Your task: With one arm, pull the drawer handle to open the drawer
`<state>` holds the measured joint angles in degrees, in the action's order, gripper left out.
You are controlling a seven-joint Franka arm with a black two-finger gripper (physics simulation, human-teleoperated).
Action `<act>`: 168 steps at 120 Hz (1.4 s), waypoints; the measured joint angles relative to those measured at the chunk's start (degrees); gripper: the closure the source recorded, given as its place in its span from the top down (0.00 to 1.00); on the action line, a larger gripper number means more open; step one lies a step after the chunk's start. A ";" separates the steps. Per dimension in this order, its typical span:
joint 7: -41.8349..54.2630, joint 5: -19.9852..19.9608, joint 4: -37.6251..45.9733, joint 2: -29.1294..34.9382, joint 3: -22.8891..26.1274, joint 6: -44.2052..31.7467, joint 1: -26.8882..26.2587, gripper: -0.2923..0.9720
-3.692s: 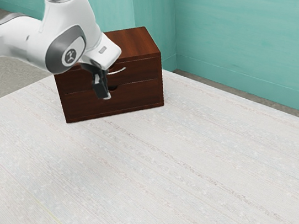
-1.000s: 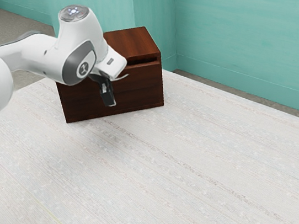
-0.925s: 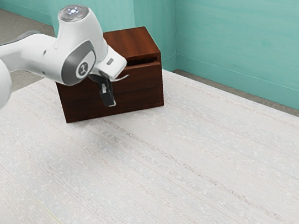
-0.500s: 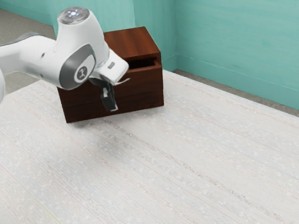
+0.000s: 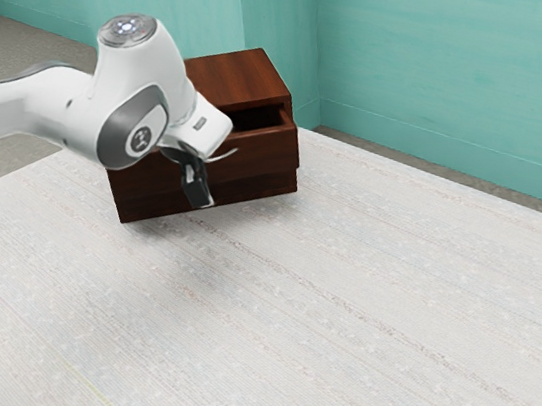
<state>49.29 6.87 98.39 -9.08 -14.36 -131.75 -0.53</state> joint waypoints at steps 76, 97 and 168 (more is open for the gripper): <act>-3.02 1.99 5.80 5.02 0.71 -0.48 -2.67 0.77; -3.95 3.23 8.02 7.06 1.19 -0.56 -2.81 0.74; -7.07 4.44 13.39 11.73 3.34 -0.52 -3.64 0.76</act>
<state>42.22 11.31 111.79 2.65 -11.02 -132.27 -4.17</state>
